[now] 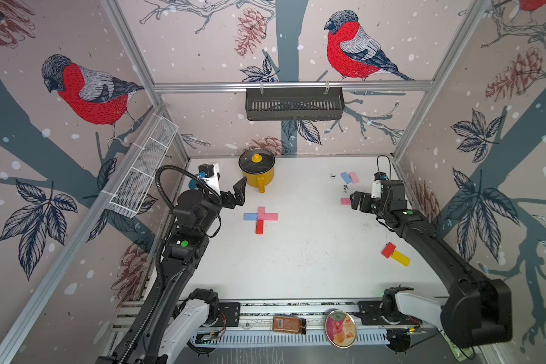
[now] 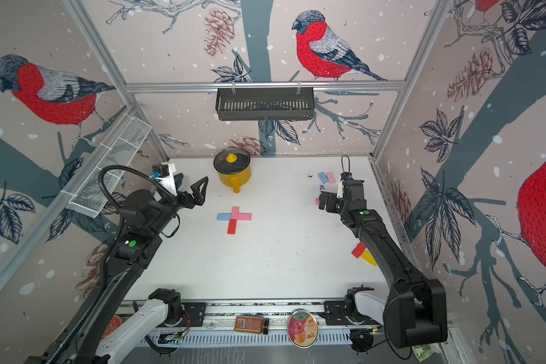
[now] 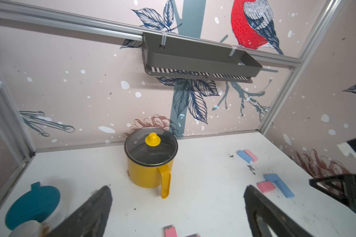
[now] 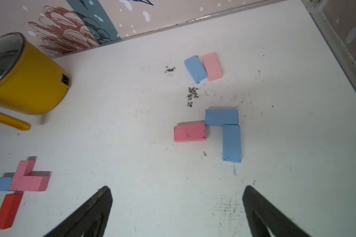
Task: Assemble the letter t with building blocks
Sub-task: Pick up the building block from the center of the board.
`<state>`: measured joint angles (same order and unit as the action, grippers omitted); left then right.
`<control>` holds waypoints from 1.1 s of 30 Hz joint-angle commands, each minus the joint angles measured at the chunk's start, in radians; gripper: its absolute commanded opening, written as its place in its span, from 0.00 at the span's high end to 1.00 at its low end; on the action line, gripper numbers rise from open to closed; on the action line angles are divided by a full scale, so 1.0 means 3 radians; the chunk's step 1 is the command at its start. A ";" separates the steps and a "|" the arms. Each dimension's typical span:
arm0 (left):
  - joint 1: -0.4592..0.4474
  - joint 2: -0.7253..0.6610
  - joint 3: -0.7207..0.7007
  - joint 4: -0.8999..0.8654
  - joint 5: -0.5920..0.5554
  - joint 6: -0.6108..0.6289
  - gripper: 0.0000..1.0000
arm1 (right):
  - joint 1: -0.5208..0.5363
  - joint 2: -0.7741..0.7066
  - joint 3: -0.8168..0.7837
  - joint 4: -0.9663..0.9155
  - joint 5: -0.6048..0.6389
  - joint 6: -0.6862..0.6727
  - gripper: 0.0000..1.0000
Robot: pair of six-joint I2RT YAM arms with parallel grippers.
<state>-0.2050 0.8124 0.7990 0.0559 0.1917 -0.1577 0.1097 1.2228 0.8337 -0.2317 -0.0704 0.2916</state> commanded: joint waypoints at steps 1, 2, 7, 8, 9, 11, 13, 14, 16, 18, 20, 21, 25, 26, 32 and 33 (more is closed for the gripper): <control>-0.0002 -0.0056 -0.0185 0.0562 0.0463 -0.0043 0.01 | -0.0114 0.0182 -0.0004 0.0027 0.0115 0.0061 0.00; -0.0002 -0.0065 -0.0230 0.0600 0.0476 -0.0106 0.02 | -0.0155 0.0241 -0.0012 0.0051 0.0124 0.0061 0.00; -0.0002 -0.0060 -0.0331 0.0738 0.0751 -0.0226 0.04 | -0.0326 0.0506 -0.0013 0.0212 0.0113 0.0064 0.02; -0.0001 -0.0067 -0.0322 0.0715 0.0763 -0.0245 0.04 | -0.0347 0.0563 0.0000 0.0243 0.0123 0.0061 0.03; 0.0003 -0.0075 -0.0318 0.0695 0.0739 -0.0264 0.04 | -0.0362 0.0615 0.0001 0.0277 0.0144 0.0061 0.04; 0.0000 -0.0094 -0.0343 0.0701 0.0740 -0.0265 0.04 | -0.0391 0.0748 0.0026 0.0344 0.0168 0.0049 0.06; -0.0007 -0.0100 -0.0381 0.0737 0.0758 -0.0262 0.04 | -0.0415 0.0897 0.0081 0.0362 0.0186 0.0042 0.10; -0.0008 -0.0103 -0.0395 0.0743 0.0762 -0.0265 0.04 | -0.0419 0.0981 0.0110 0.0374 0.0194 0.0031 0.13; -0.0012 -0.0103 -0.0397 0.0740 0.0767 -0.0267 0.04 | -0.0437 0.1127 0.0163 0.0379 0.0229 0.0013 0.17; -0.0012 -0.0103 -0.0394 0.0729 0.0738 -0.0272 0.04 | -0.0456 0.1240 0.0198 0.0406 0.0226 0.0009 0.21; -0.0012 -0.0099 -0.0403 0.0735 0.0736 -0.0271 0.05 | -0.0463 0.1330 0.0221 0.0449 0.0221 0.0004 0.25; -0.0012 -0.0093 -0.0404 0.0729 0.0732 -0.0273 0.05 | -0.0468 0.1366 0.0226 0.0458 0.0234 0.0008 0.25; -0.0012 -0.0081 -0.0407 0.0719 0.0687 -0.0269 0.05 | -0.0463 0.1522 0.0282 0.0494 0.0233 -0.0002 0.29; -0.0012 -0.0080 -0.0410 0.0714 0.0680 -0.0263 0.05 | -0.0458 0.1569 0.0306 0.0491 0.0228 -0.0001 0.30; -0.0011 -0.0058 -0.0403 0.0694 0.0664 -0.0259 0.05 | -0.0431 0.1741 0.0390 0.0459 0.0331 -0.0020 0.36; -0.0012 -0.0054 -0.0403 0.0693 0.0659 -0.0260 0.05 | -0.0427 0.1757 0.0391 0.0458 0.0352 -0.0029 0.38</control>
<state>-0.2062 0.7948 0.6792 0.2249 0.3904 -0.2390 -0.0231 1.7397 0.9421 -0.1028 0.0029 0.2878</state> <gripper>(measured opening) 0.946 0.630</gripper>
